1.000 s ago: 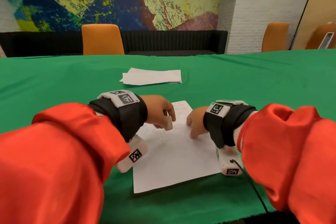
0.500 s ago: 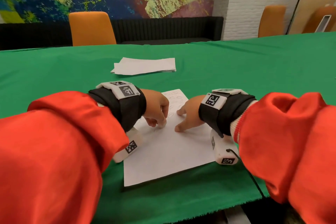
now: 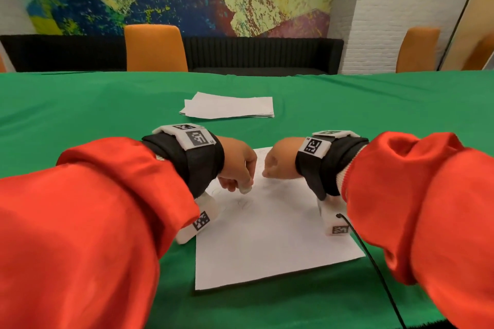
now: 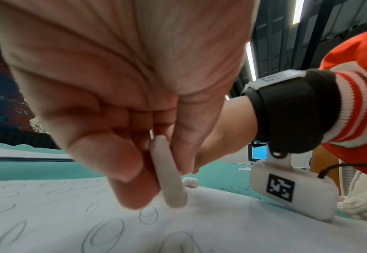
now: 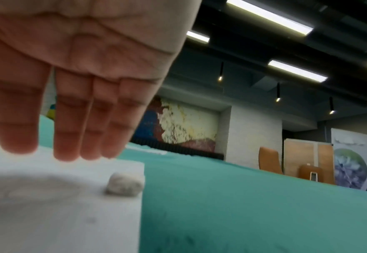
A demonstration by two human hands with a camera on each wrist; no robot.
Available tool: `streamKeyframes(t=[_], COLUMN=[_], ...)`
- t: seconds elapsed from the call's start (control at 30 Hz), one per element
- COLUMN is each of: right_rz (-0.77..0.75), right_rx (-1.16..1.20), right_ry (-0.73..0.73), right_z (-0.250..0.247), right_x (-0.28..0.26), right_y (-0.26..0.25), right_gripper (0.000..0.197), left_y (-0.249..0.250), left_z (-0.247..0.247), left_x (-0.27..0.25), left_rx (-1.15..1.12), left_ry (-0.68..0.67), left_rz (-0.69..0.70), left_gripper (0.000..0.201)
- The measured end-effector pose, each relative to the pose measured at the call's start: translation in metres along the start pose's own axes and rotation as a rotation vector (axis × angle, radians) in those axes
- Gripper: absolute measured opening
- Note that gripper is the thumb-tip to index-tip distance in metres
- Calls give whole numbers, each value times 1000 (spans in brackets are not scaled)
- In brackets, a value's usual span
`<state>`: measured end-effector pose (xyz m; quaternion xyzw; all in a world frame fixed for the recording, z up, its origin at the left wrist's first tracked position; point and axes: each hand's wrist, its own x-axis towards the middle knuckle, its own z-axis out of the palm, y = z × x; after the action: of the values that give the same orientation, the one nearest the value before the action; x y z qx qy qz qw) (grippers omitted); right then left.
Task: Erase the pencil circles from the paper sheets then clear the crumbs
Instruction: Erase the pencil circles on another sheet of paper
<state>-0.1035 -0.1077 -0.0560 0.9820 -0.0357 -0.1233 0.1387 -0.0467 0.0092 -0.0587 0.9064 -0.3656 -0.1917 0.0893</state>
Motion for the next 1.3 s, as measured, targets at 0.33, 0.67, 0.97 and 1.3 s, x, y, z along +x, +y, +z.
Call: streamKeyframes(t=[0.33,0.67,0.97,1.3], right_rz=[-36,-22,-24,7], right_rx=[-14,45,75,155], right_ry=[-132,-169,-142,-131], right_z=[18,23,24,27], right_x=[7,9,9,12], right_y=[7,13,13,15], right_gripper=[59,67,67,72], left_y=[2,0,-2,15], left_z=[7,13,9,12], left_x=[15,25,26,31], left_rx=[-64,69,54,245], left_ry=[-77,-124,-176,-221], left_rz=[14,-36,-41,-15], left_gripper=[21,22,25,27])
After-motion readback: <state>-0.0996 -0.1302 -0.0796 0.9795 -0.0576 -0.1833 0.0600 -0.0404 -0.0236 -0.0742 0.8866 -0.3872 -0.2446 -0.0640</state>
